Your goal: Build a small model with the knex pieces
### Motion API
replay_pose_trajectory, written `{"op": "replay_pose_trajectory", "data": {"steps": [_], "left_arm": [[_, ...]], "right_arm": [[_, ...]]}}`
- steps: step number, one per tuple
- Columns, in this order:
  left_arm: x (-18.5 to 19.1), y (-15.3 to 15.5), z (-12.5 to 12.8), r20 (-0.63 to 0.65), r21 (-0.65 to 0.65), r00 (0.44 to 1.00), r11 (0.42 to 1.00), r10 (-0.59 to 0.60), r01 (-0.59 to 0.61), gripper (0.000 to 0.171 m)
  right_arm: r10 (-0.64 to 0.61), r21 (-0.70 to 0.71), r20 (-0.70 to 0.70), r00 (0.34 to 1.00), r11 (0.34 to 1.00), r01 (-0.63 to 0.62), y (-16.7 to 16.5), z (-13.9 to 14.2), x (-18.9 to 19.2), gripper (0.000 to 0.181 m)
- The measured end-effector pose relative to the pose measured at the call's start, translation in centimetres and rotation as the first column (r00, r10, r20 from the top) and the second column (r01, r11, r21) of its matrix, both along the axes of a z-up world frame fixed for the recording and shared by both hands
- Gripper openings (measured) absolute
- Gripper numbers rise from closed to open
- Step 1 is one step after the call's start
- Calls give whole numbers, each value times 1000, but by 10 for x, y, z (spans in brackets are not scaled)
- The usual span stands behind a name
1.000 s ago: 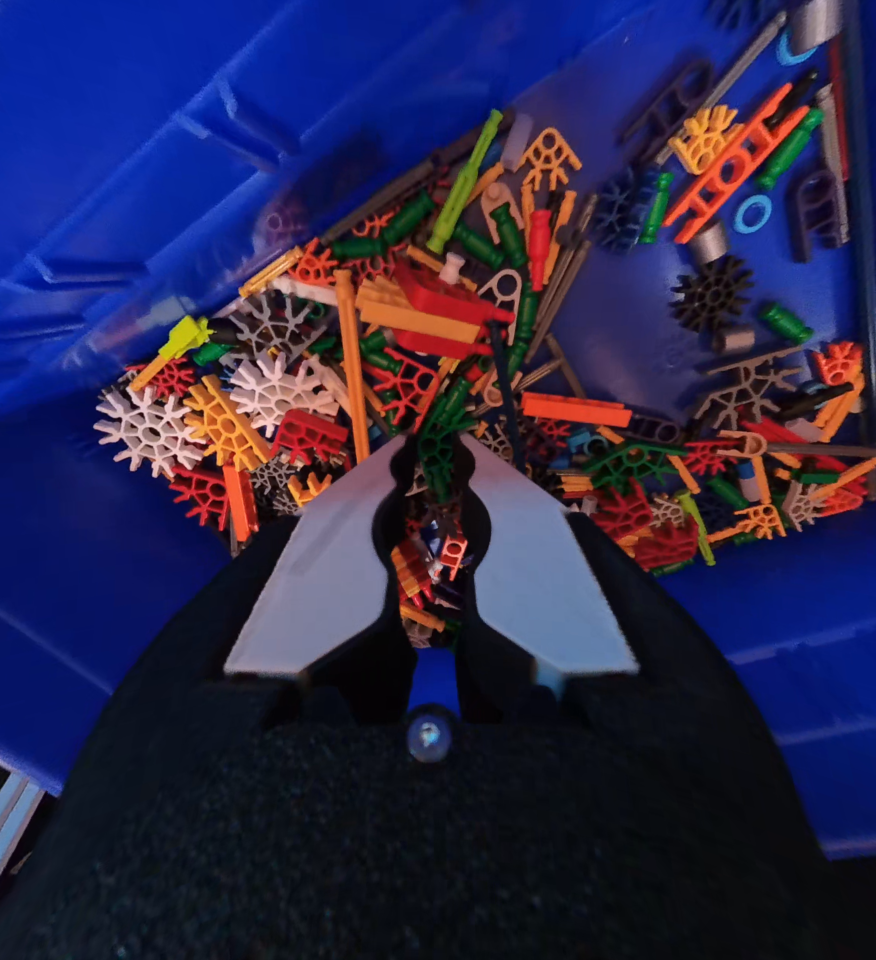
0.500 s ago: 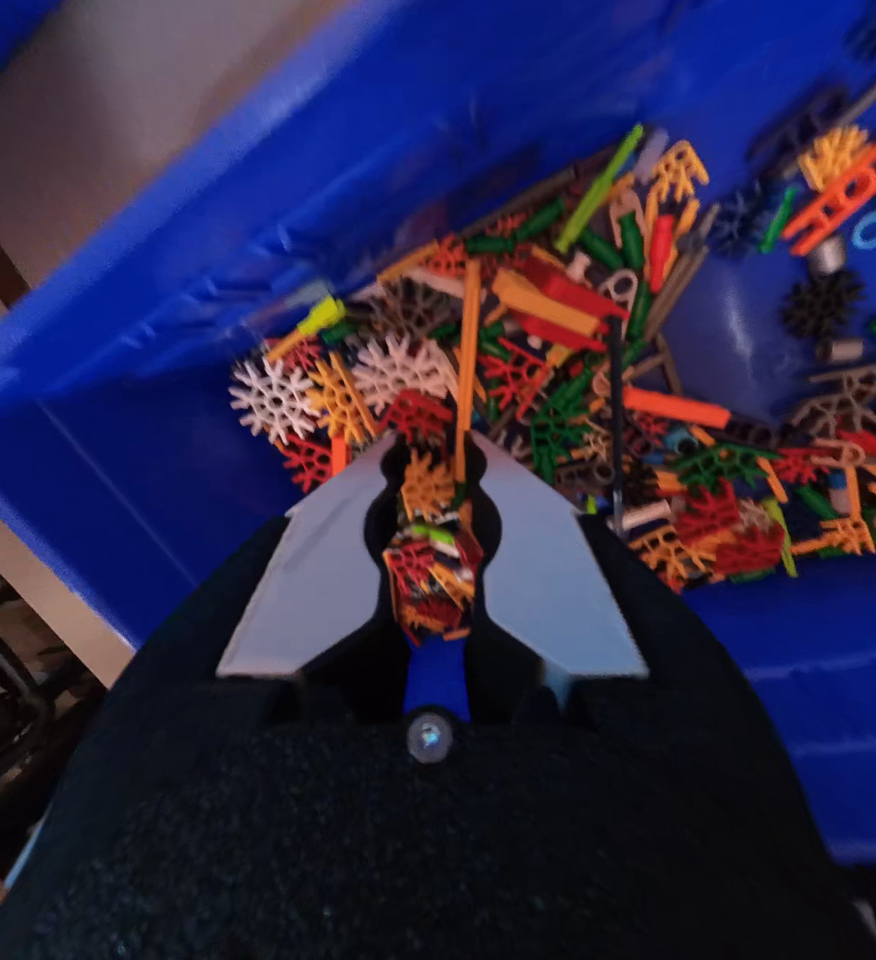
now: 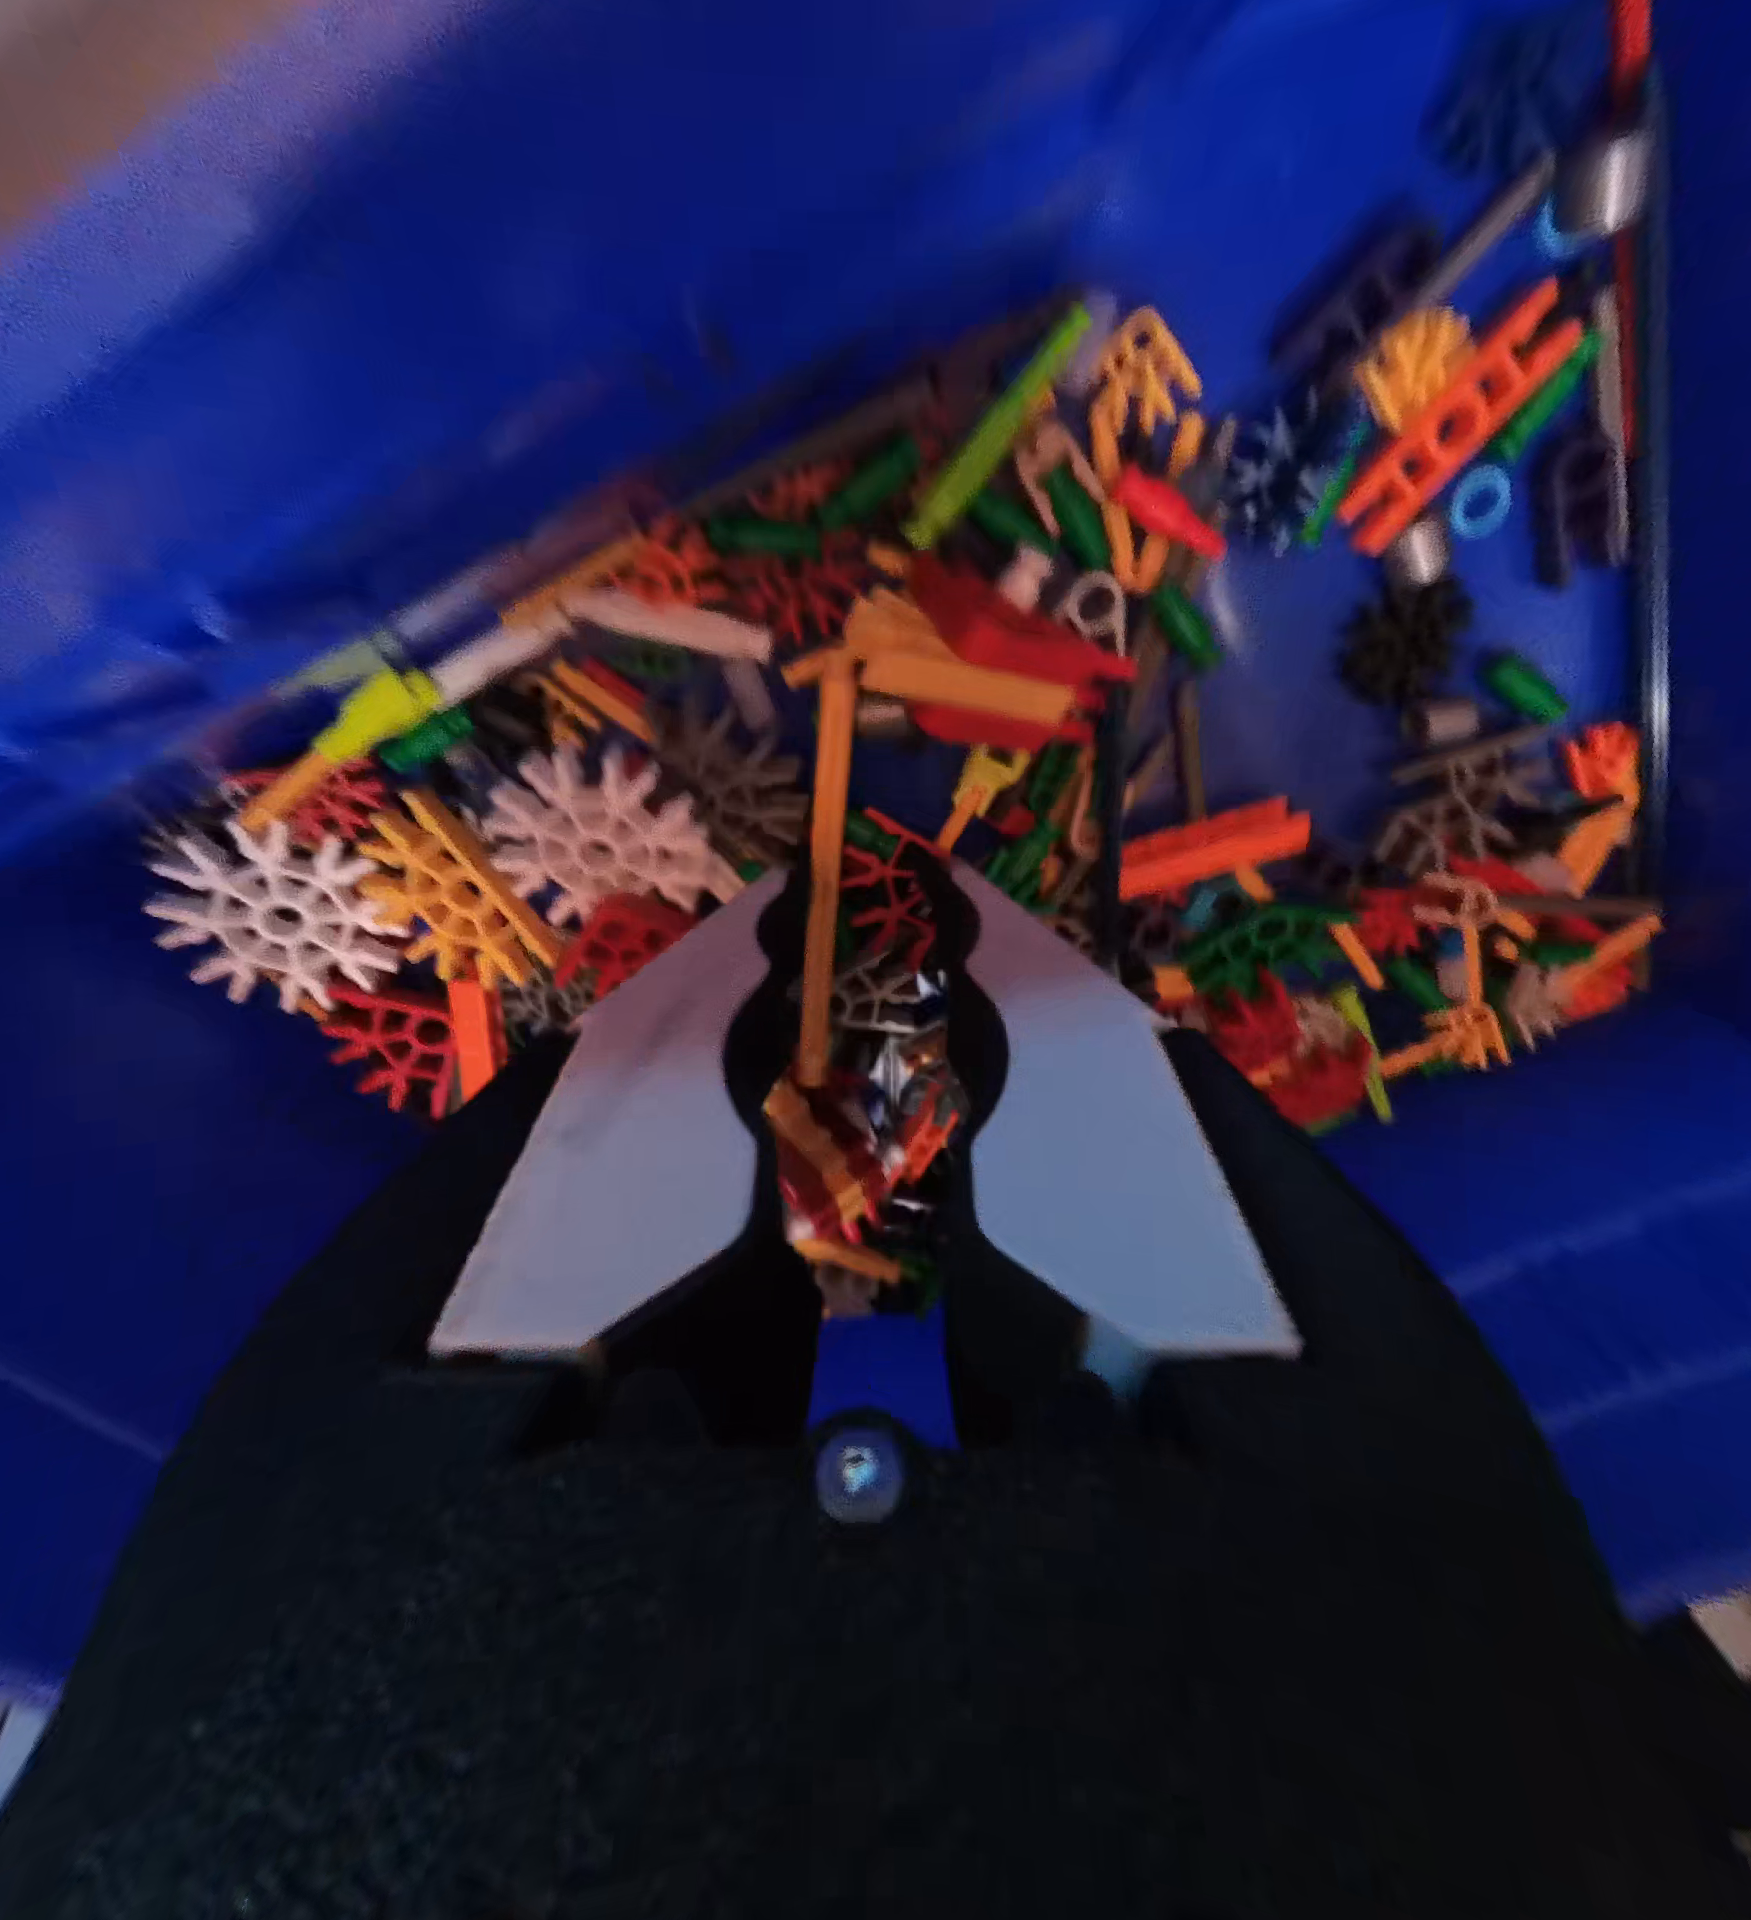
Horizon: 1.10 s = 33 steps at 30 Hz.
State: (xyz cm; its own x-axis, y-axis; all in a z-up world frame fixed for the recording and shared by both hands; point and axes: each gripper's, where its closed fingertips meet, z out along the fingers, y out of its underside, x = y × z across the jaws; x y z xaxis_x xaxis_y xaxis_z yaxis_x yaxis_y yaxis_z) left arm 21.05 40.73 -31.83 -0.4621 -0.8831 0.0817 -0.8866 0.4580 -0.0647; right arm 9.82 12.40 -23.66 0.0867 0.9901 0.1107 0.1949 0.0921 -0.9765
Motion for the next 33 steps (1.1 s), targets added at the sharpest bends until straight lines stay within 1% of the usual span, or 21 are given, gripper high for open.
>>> {"op": "replay_pose_trajectory", "data": {"steps": [1,3,5,6,8,10,11,12,14,16,17,20,22,26,28,29,30,31,33], "left_arm": [[-5,2,1,-16,13,1000,1000,-10,10,23],[-1,9,5,13,49,1000,999,-8,7,26],[15,13,12,108,75,994,997,-12,4,31],[23,13,15,151,73,989,997,-7,-4,37],[36,16,14,201,88,980,996,1,-19,47],[33,19,4,164,105,986,994,2,-19,52],[30,20,0,148,116,989,993,-4,-13,50],[29,19,0,146,109,989,994,-13,-3,41],[19,19,-1,93,105,996,994,-2,-8,35],[3,17,0,6,79,1000,997,7,-8,34],[-4,21,0,-24,100,1000,995,19,-16,35],[-11,41,5,-38,202,999,979,36,-27,33],[-13,45,11,-19,229,999,973,34,-29,35],[-9,31,23,39,184,999,983,15,-22,36],[-8,12,29,70,100,998,995,4,-11,37],[-9,0,32,74,51,997,999,-3,-1,39],[-11,-12,34,70,3,997,1000,-16,16,45],[-13,-19,35,68,-11,997,1000,-28,29,53],[-22,-29,31,25,-17,998,998,-60,60,56]], "right_arm": [[1,1,0,1000,1000,-1,0,0,0,15],[1,5,-2,1000,1000,-1,-1,1,0,15],[0,5,-5,1000,1000,0,0,2,0,15],[0,5,-7,1000,1000,0,0,2,0,15],[-2,6,-5,1000,1000,2,0,1,0,15],[-3,5,-1,1000,1000,3,0,1,0,15],[-3,5,0,1000,1000,3,0,0,0,15],[-3,5,0,1000,1000,3,0,0,0,15],[-2,4,-1,1000,1000,2,0,1,0,15],[1,4,-1,1000,1000,-1,-1,1,0,15],[3,5,1,1000,1000,-3,-1,0,0,15],[4,7,5,1000,1000,-4,-2,0,0,15],[4,6,2,1000,1000,-4,-2,1,0,15],[6,3,1,1000,1000,-6,-2,1,0,15],[8,2,2,1000,1000,-8,-3,0,0,15],[7,1,2,1000,1000,-7,-3,0,0,15],[7,0,1,1000,1000,-7,-3,1,0,15],[7,0,-1,1000,1000,-7,-3,1,1,15],[7,-2,-4,1000,1000,-7,-3,2,1,15]]}}
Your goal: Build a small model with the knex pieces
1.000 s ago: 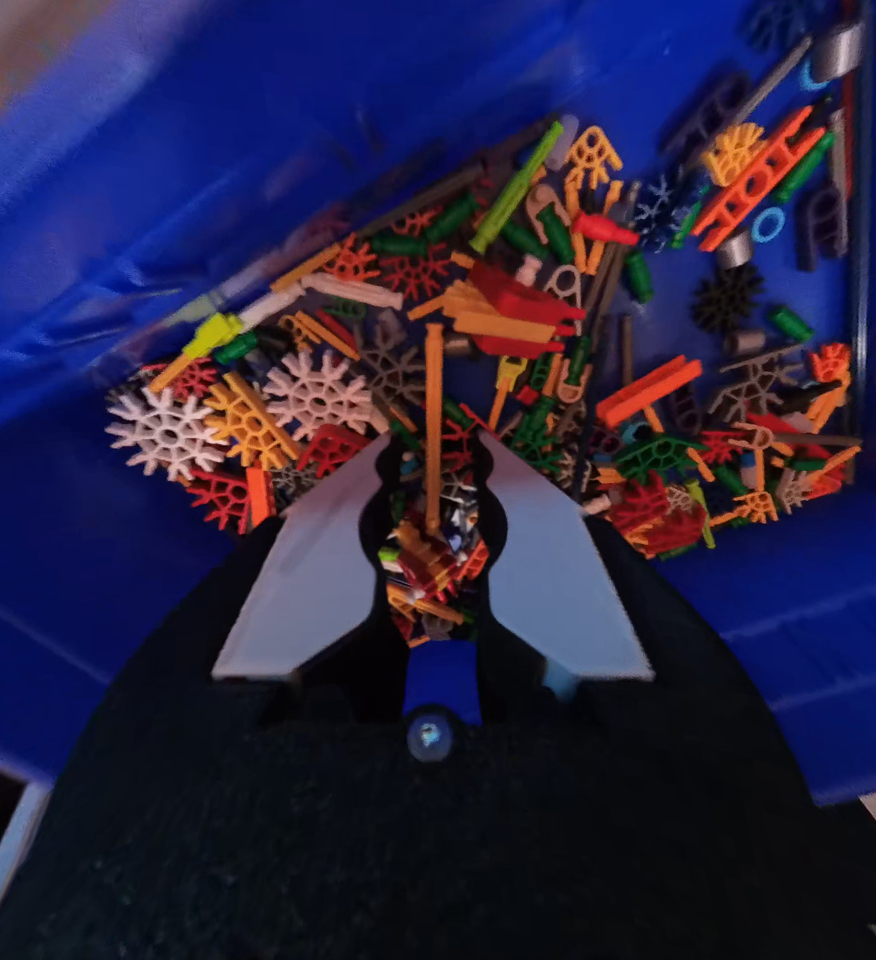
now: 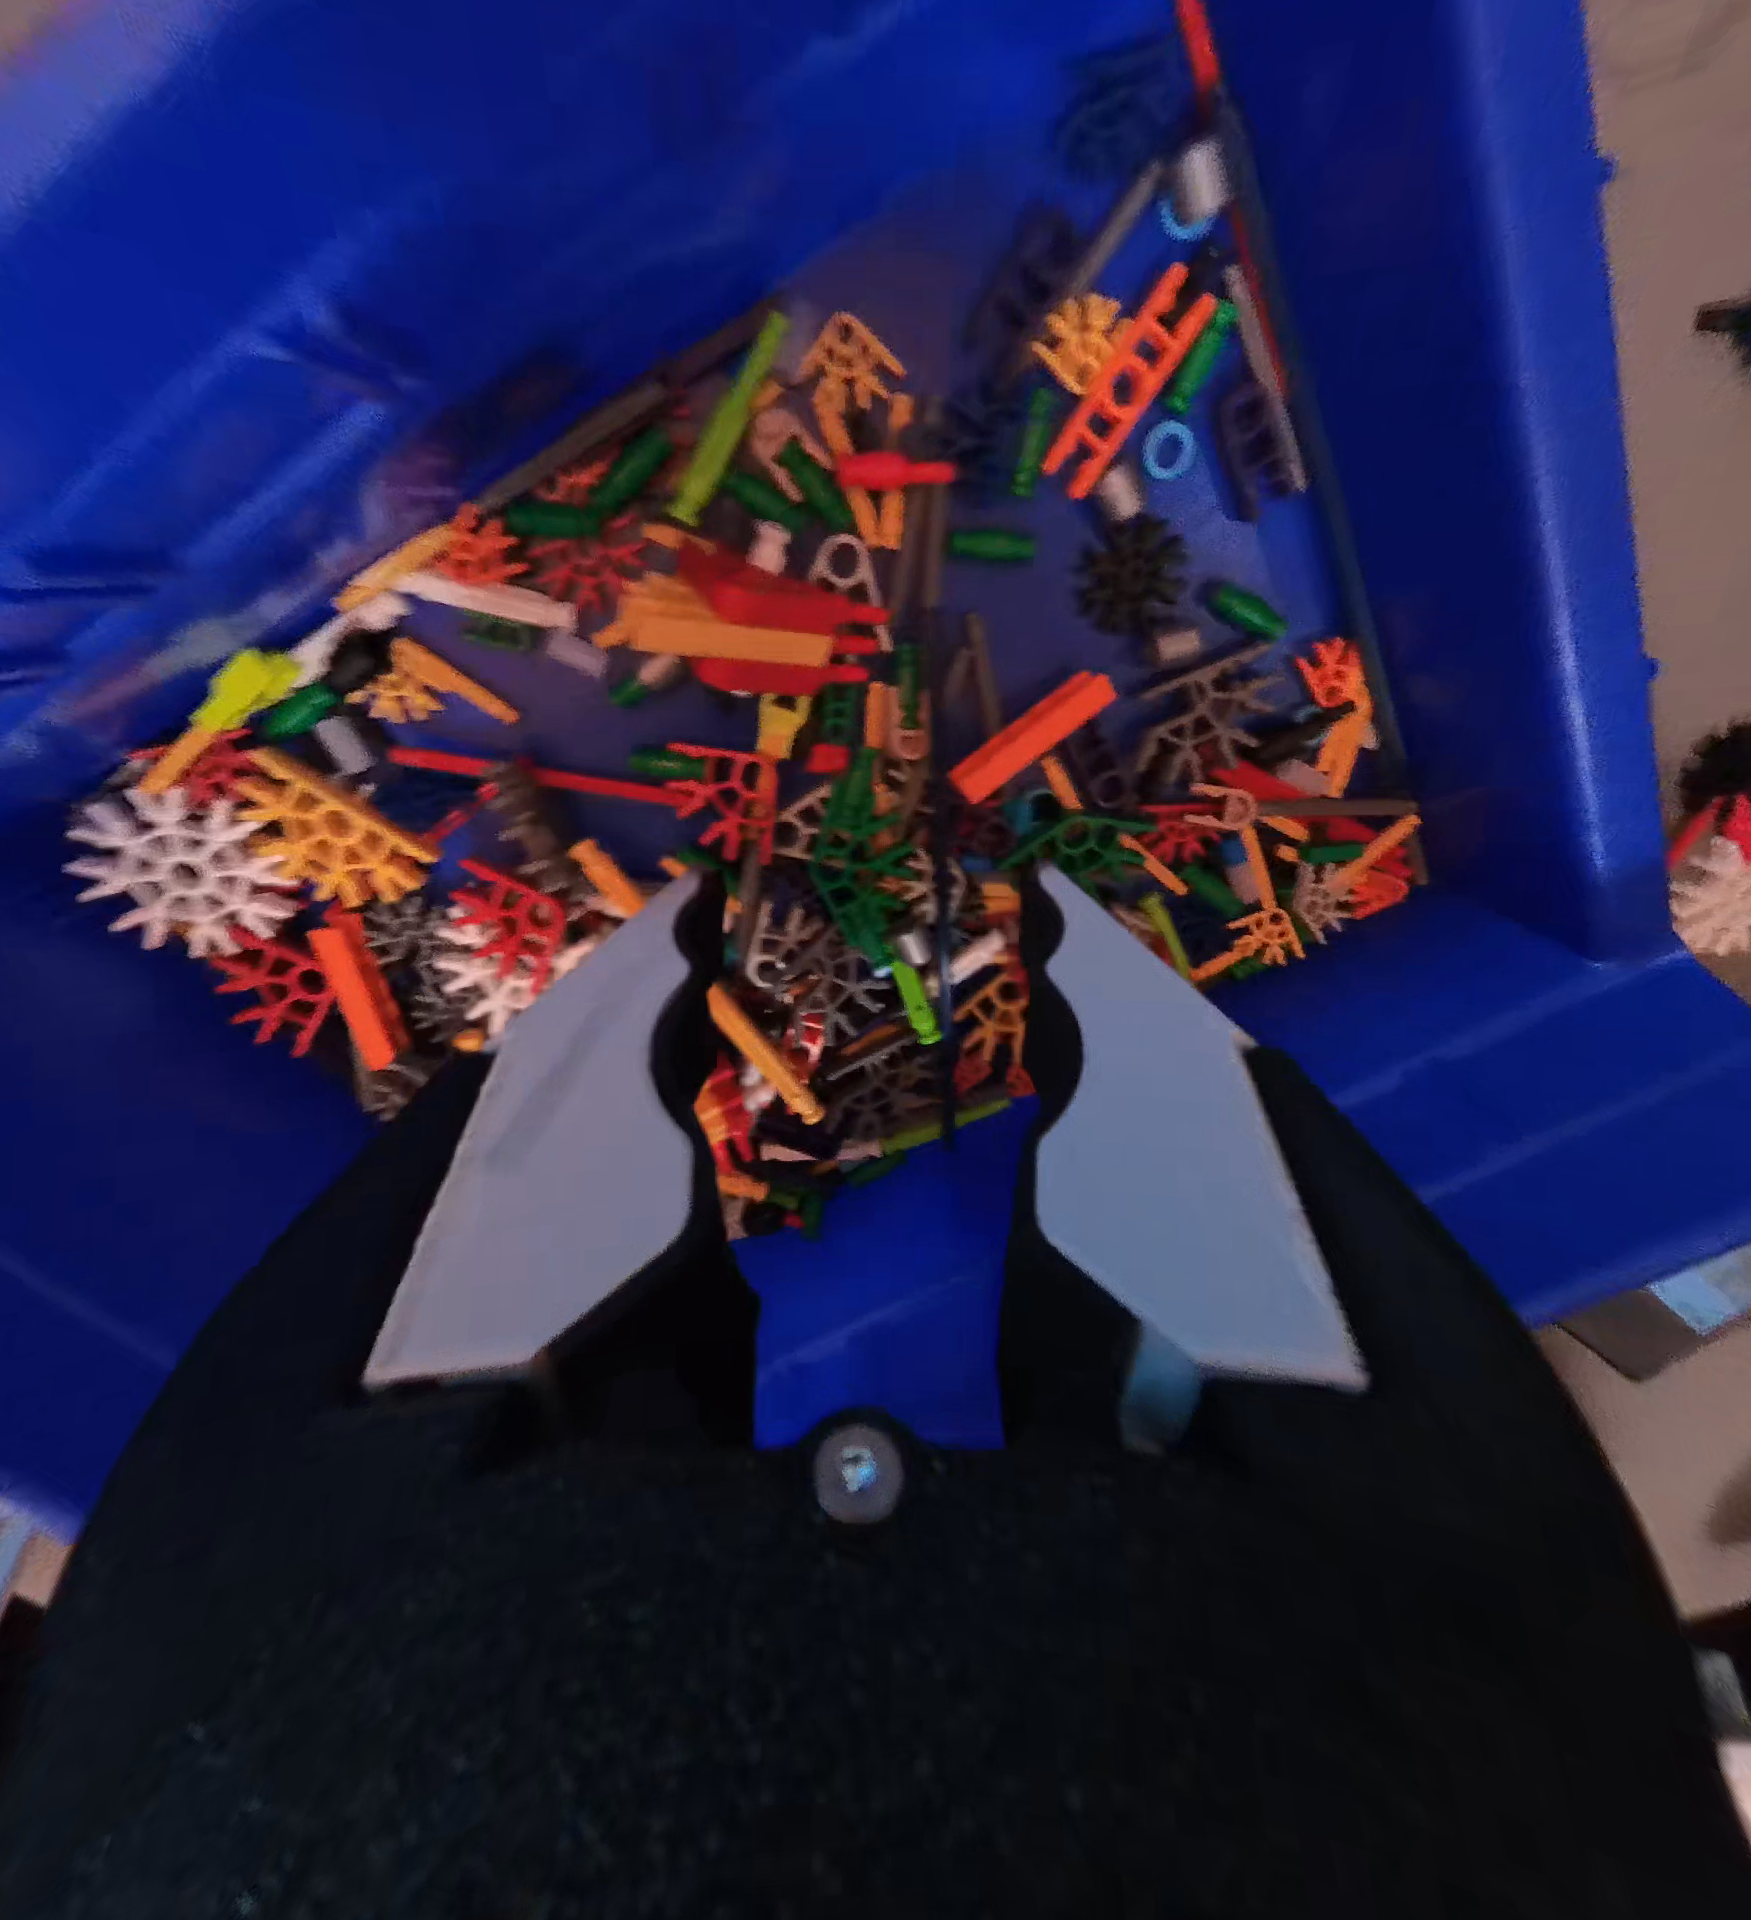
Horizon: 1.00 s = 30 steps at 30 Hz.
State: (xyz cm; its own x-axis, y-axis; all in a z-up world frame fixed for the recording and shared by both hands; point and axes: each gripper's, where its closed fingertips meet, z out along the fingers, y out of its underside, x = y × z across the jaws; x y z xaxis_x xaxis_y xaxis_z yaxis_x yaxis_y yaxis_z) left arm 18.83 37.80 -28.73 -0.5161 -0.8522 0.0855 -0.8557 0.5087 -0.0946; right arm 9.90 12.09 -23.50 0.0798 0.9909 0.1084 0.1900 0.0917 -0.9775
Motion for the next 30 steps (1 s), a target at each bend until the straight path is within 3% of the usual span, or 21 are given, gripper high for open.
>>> {"op": "replay_pose_trajectory", "data": {"steps": [5,11,12,15,22,27,30], "left_arm": [[-17,-4,-26,-103,93,992,992,-77,87,55],[-8,-4,-37,-86,148,984,975,-157,168,34],[-4,-1,-37,-74,163,984,972,-162,172,15],[5,14,-39,-58,215,985,961,-165,174,12],[26,47,-23,51,317,994,945,-96,75,16],[16,36,-5,76,259,994,965,-72,50,41],[4,14,4,62,147,997,989,-41,31,57]], "right_arm": [[1,-4,5,1000,1000,-1,0,-1,0,15],[-3,-9,0,1000,1000,3,0,0,0,15],[-2,-10,0,1000,1000,2,0,0,0,15],[-1,-10,4,1000,1000,1,-1,-1,0,15],[1,-13,-5,1000,1000,-1,-2,1,0,15],[-1,-18,-8,1000,1000,0,-2,1,3,15],[0,-22,-14,1000,1000,-1,-3,2,4,14]]}}
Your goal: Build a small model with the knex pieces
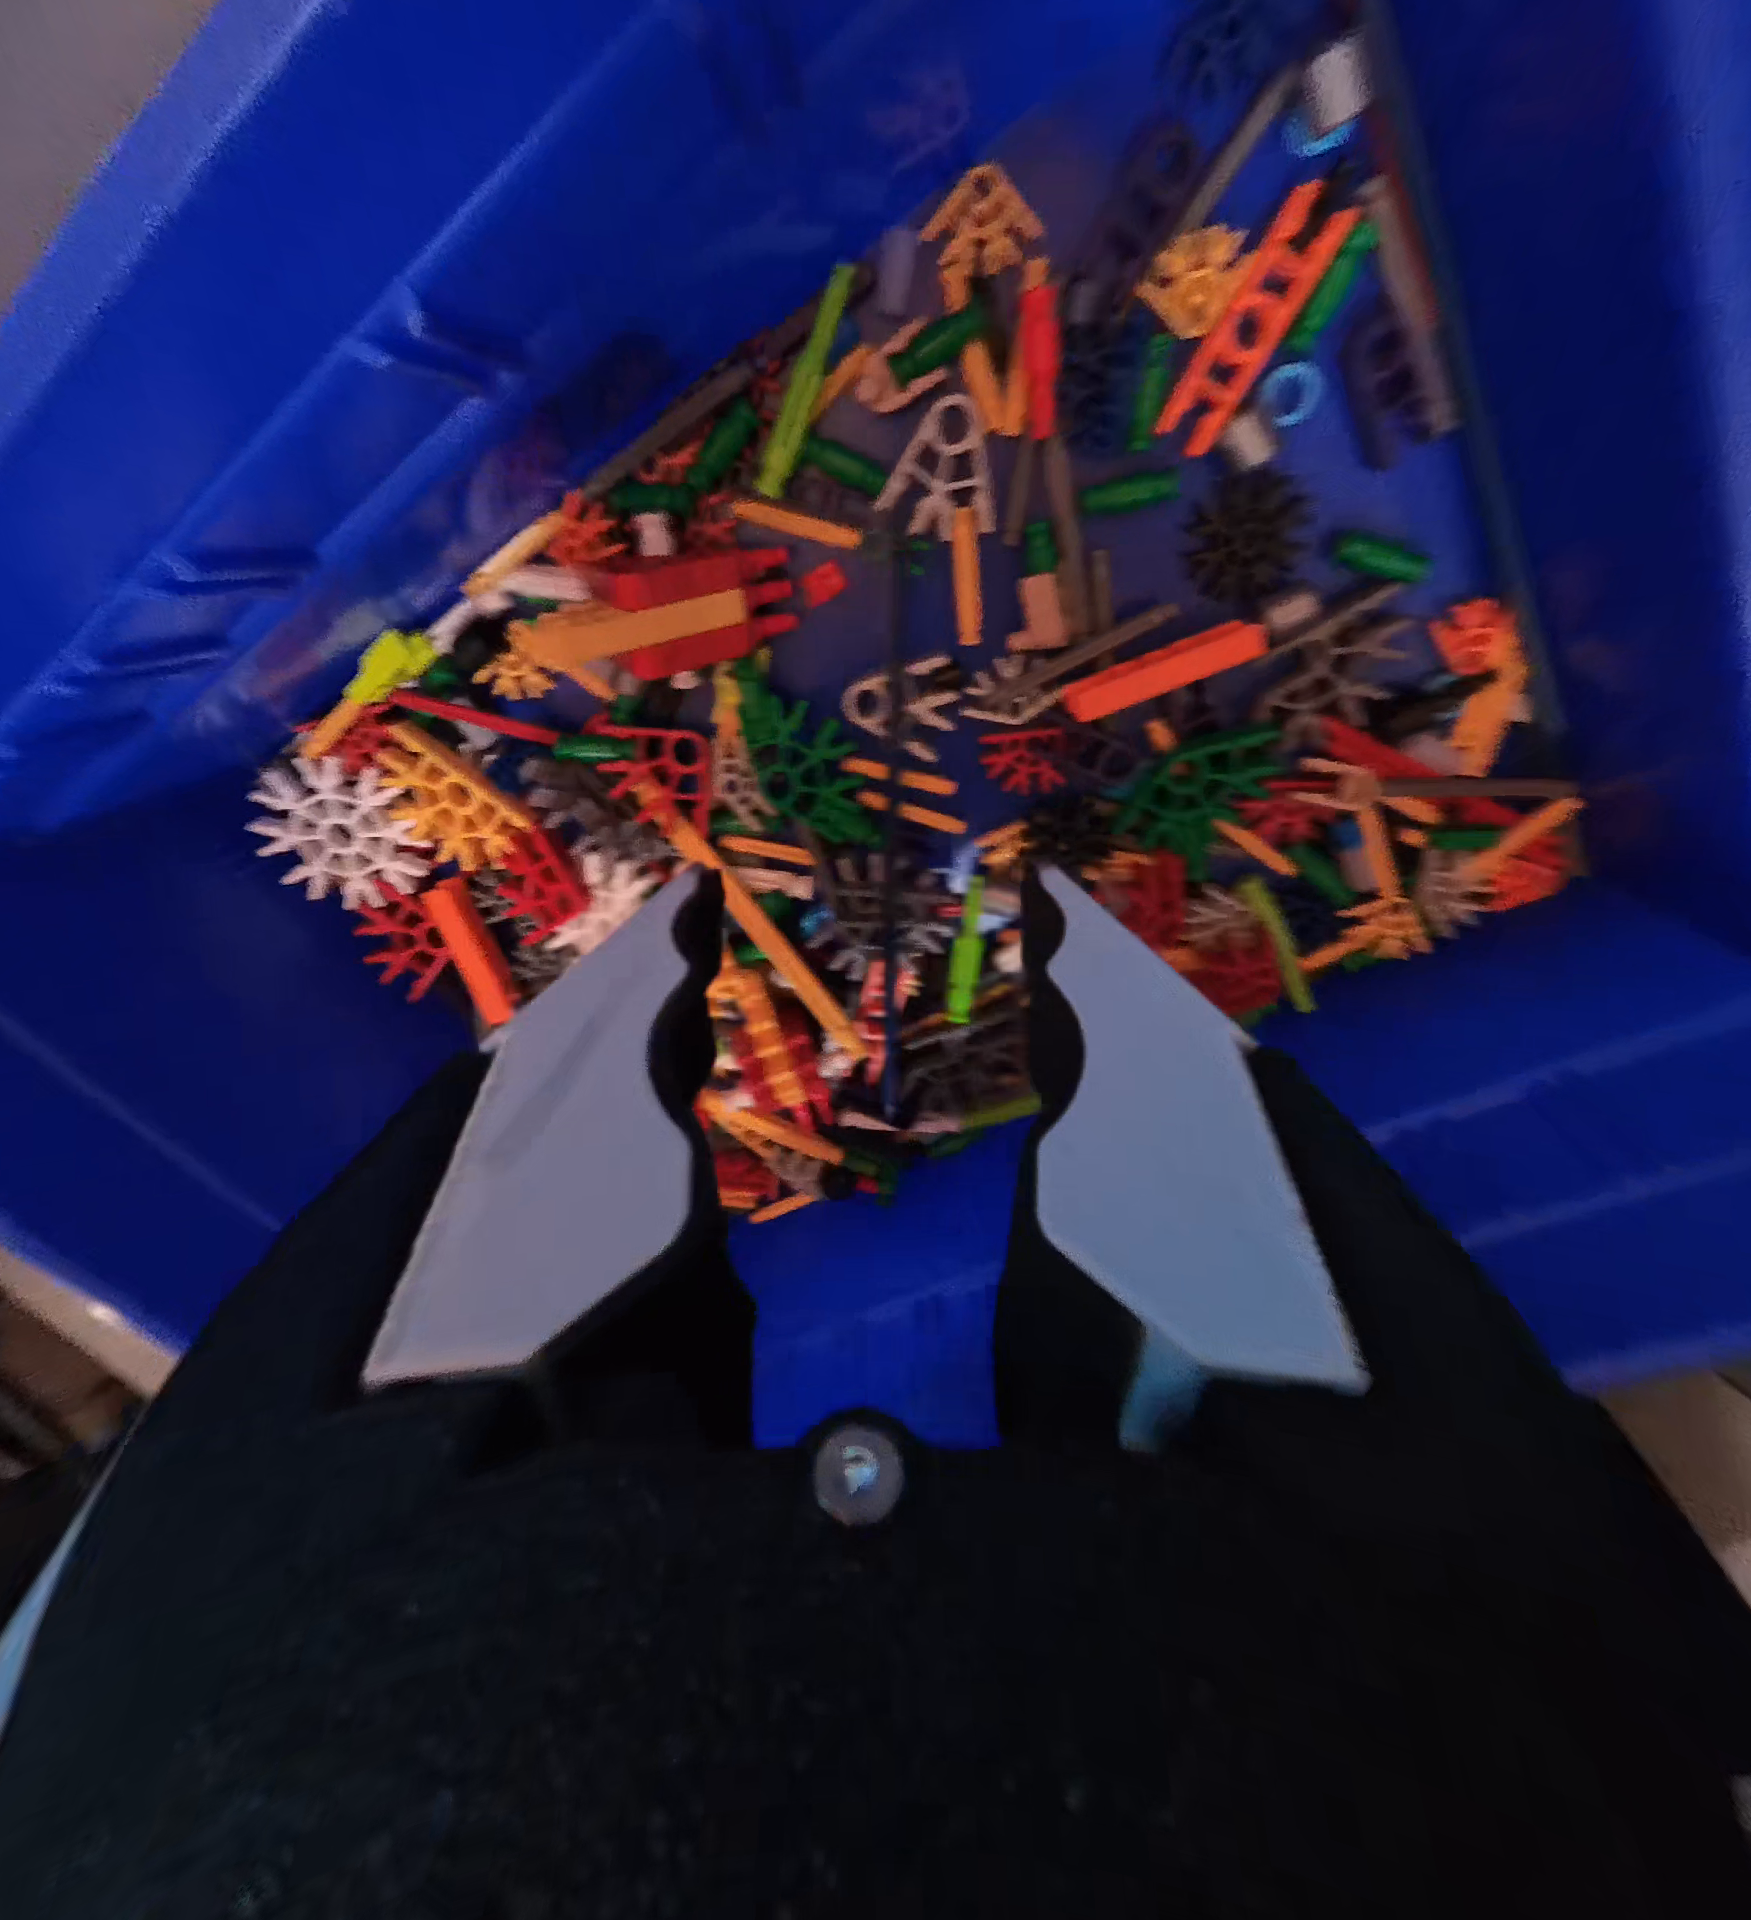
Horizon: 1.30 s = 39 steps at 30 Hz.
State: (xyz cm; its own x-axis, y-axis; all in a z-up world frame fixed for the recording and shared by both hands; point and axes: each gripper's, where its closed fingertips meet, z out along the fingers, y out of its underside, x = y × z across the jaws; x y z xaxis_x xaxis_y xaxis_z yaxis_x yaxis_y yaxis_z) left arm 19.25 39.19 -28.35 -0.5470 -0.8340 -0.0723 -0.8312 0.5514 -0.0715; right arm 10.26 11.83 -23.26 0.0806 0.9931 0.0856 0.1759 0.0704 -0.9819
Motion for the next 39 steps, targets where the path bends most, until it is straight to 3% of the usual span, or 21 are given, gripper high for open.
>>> {"op": "replay_pose_trajectory", "data": {"steps": [4,9,12,19,24,29,34,39], "left_arm": [[-16,-25,0,-38,-90,999,996,-29,25,64],[-39,-30,-27,-160,-47,985,997,-69,62,72],[-37,-29,-38,-170,-14,982,996,-85,84,75],[-8,-17,-43,-85,66,992,993,-93,98,49],[21,-4,-40,-8,127,995,987,-99,99,30],[39,-1,-23,101,76,993,996,-64,56,31],[27,11,-6,101,51,995,998,-27,22,30],[-9,12,-3,-18,2,1000,1000,-13,13,30]], "right_arm": [[4,-3,5,1000,1000,-4,-1,-1,-2,15],[1,-16,-5,1000,1000,-2,0,0,-2,14],[0,-24,-14,1000,1000,0,1,1,-2,14],[3,-23,-11,1000,1000,-3,0,0,-4,14],[-1,-23,-15,1000,1000,0,0,1,-4,14],[3,-19,-13,1000,1000,-4,-1,1,-5,14],[7,-16,-11,1000,1000,-8,-2,0,-6,14],[8,-16,-8,1000,1000,-9,-2,0,-6,14]]}}
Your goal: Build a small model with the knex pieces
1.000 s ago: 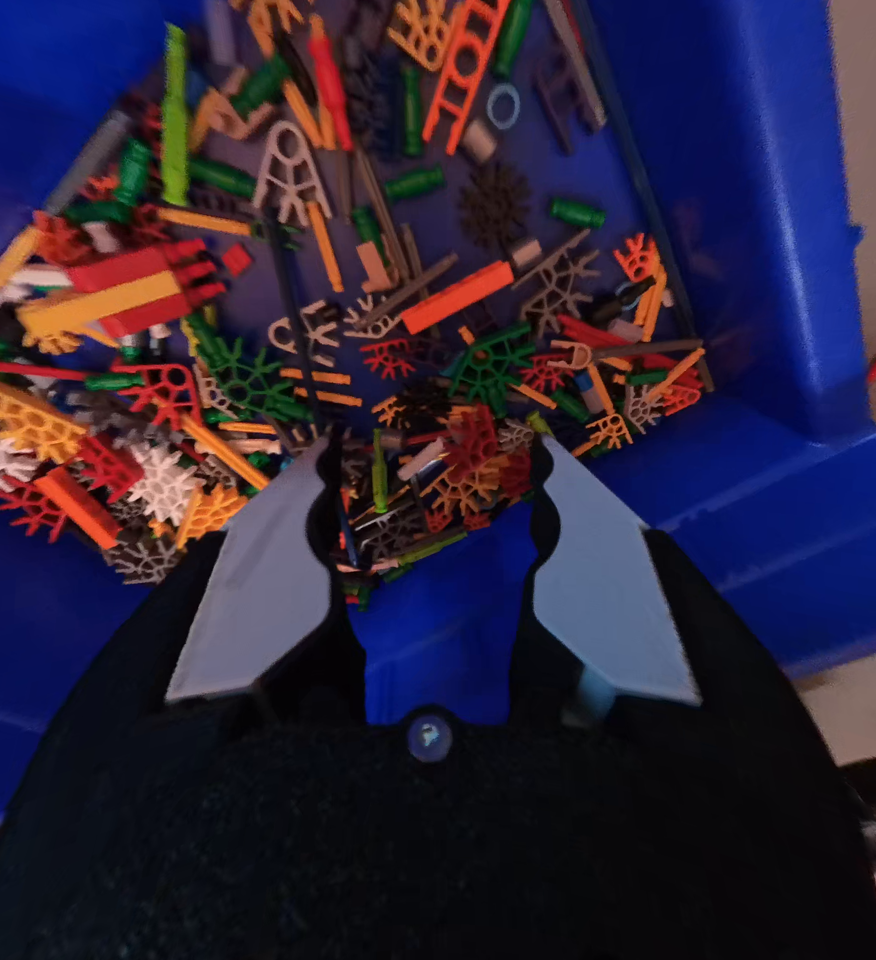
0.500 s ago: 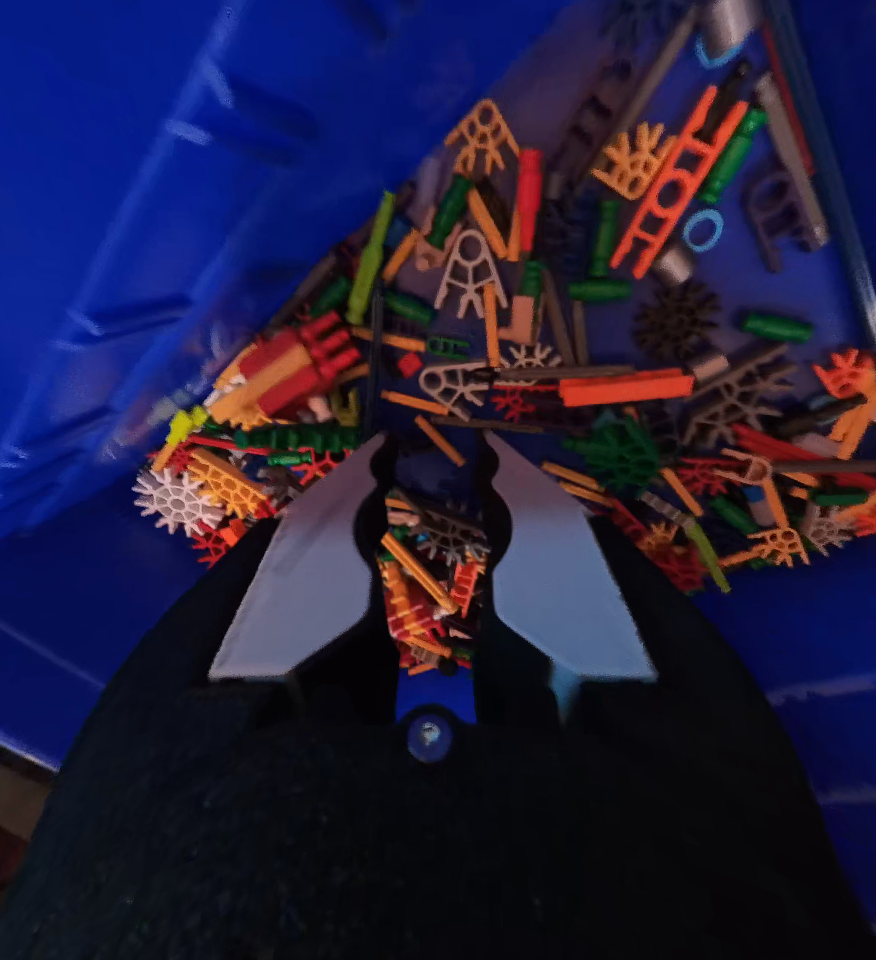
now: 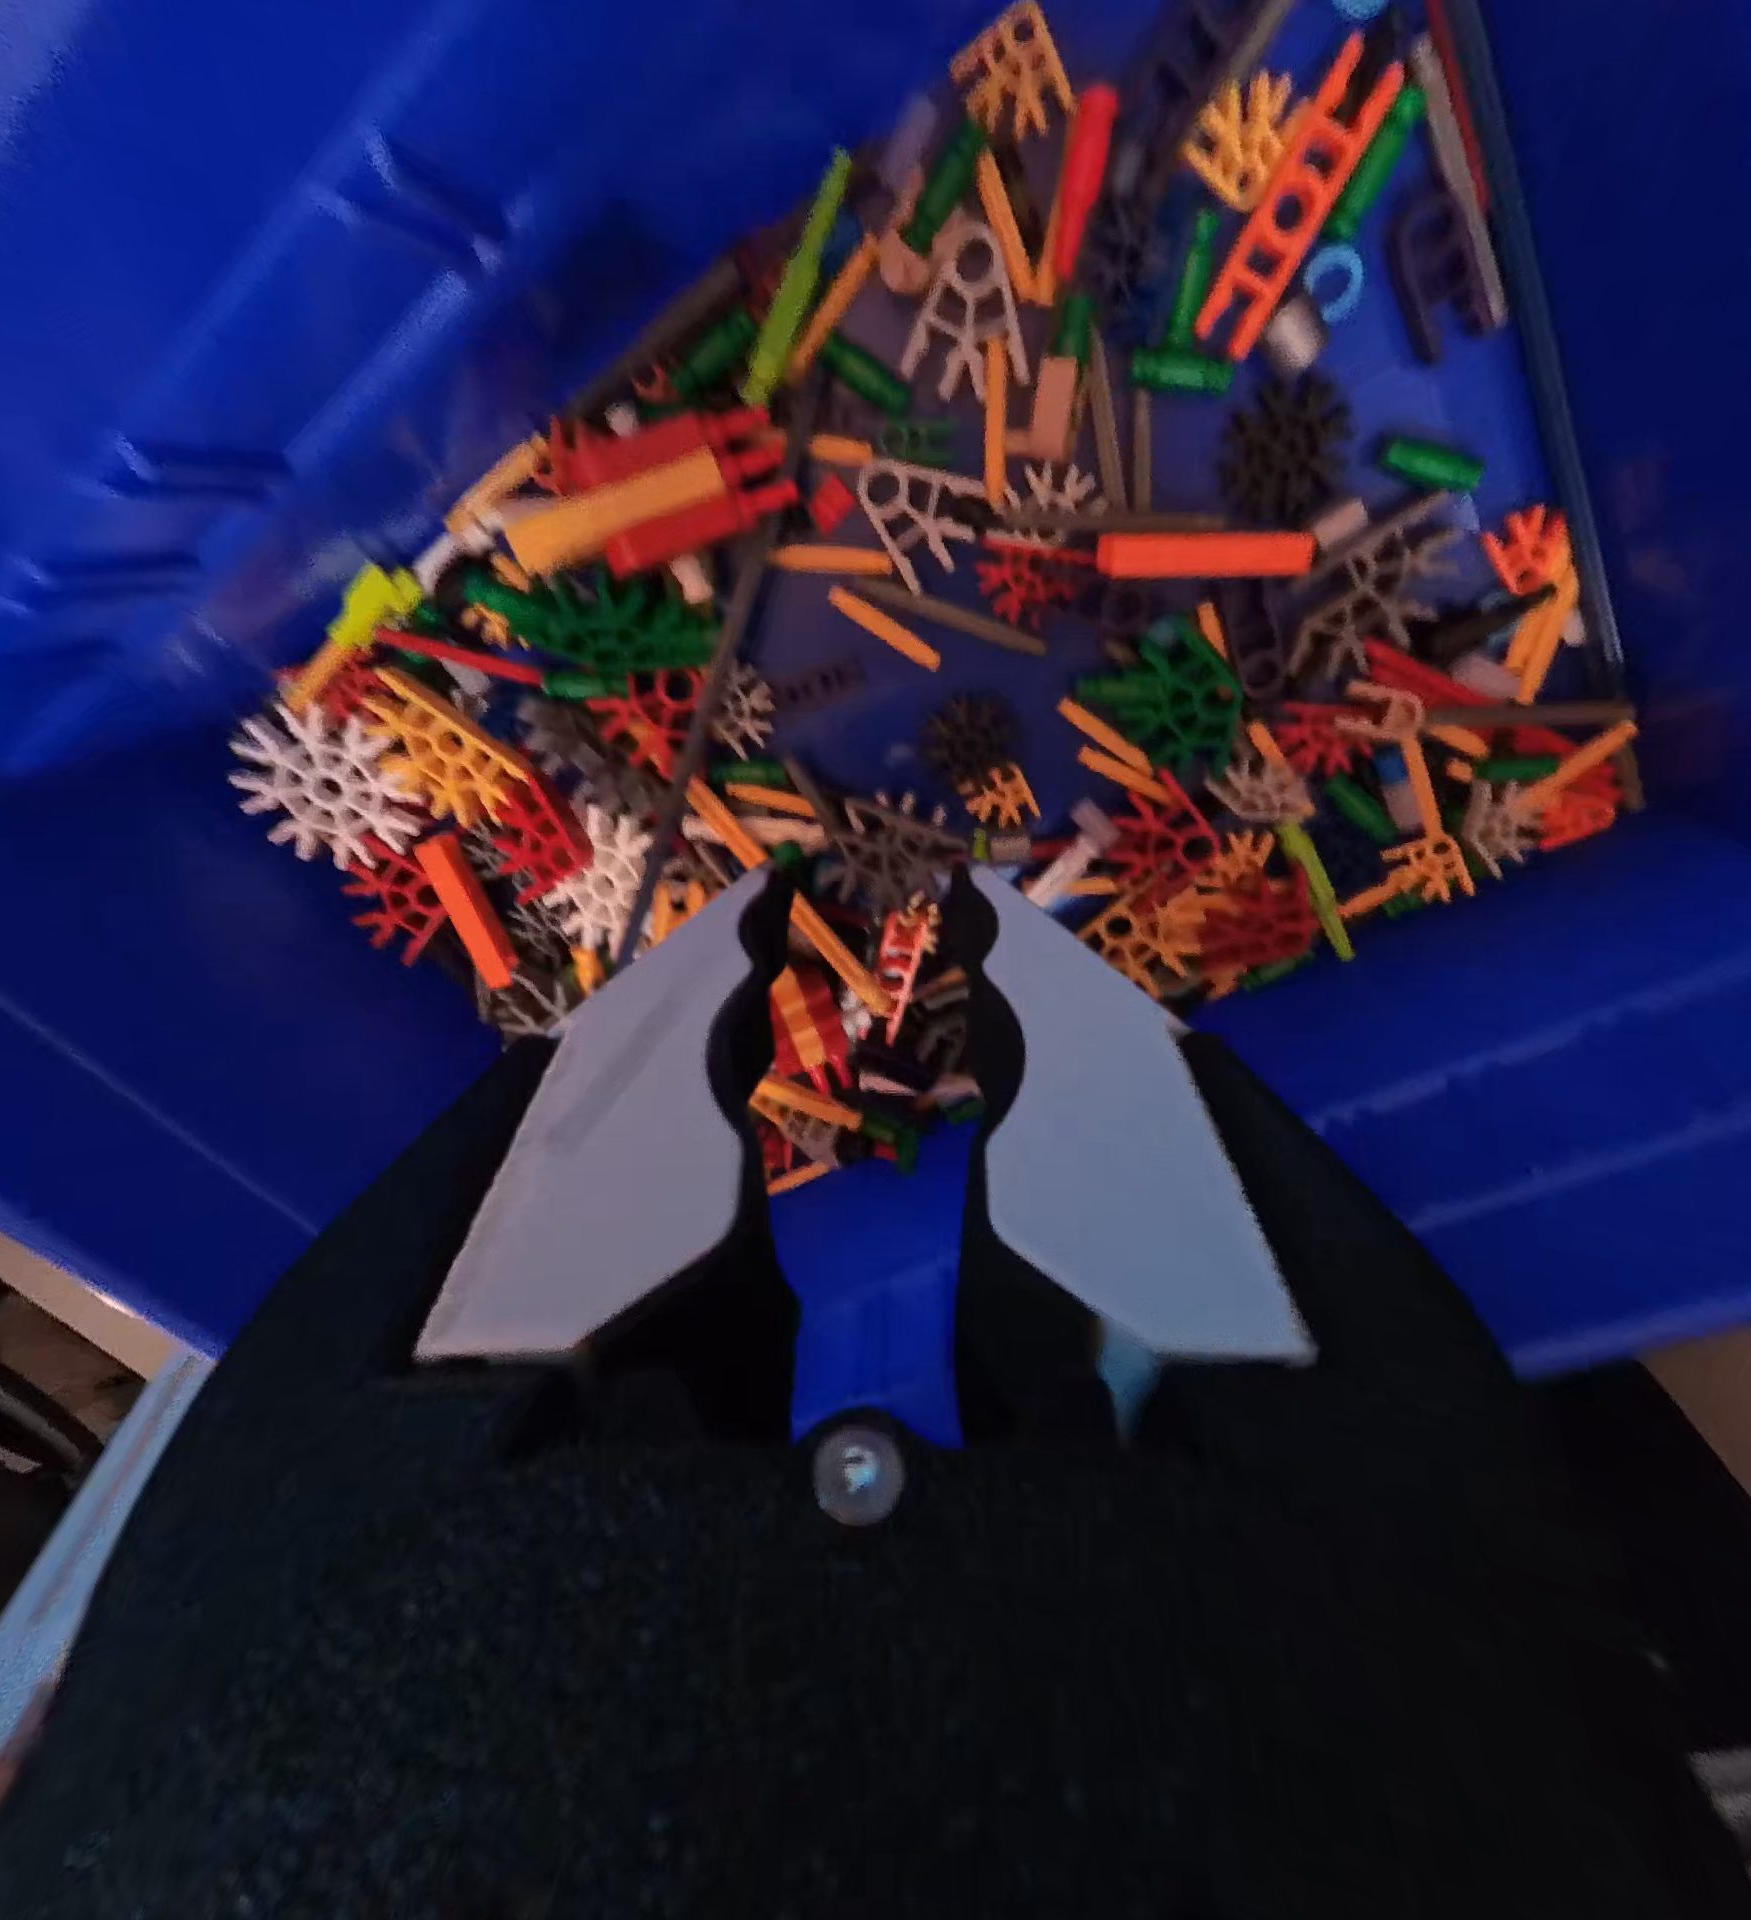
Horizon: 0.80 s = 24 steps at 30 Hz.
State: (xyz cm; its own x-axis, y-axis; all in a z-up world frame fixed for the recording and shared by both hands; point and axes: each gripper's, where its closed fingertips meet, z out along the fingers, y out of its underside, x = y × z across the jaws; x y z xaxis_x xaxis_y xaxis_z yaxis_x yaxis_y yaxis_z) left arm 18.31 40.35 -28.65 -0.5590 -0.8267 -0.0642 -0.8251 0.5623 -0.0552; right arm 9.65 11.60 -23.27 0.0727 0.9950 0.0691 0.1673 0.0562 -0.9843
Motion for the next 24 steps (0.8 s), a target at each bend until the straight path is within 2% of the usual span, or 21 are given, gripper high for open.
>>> {"op": "replay_pose_trajectory", "data": {"steps": [5,7,13,16,18,21,22,24], "left_arm": [[-33,17,-7,-126,51,991,998,50,-43,36],[-44,18,-10,-173,40,983,997,65,-58,44],[-40,21,-14,-161,40,985,998,59,-53,32],[-34,24,-17,-157,58,986,998,49,-40,12],[-31,20,-21,-157,38,987,999,42,-37,9],[-21,19,-22,-125,38,991,998,56,-51,10],[-17,12,-22,-107,-3,992,998,62,-62,17],[-3,-2,-22,-50,-93,996,993,74,-79,20]], "right_arm": [[-1,-2,-1,1000,1000,1,1,0,0,14],[-2,-3,0,1000,1000,2,1,0,0,14],[-2,-2,1,1000,1000,2,2,0,1,14],[-2,0,2,1000,1000,2,2,-1,1,14],[-2,3,3,1000,1000,2,2,-1,1,14],[-1,5,4,1000,1000,1,2,0,1,14],[1,5,3,1000,1000,-1,2,0,1,14],[3,6,4,1000,1000,-3,1,-1,1,14]]}}
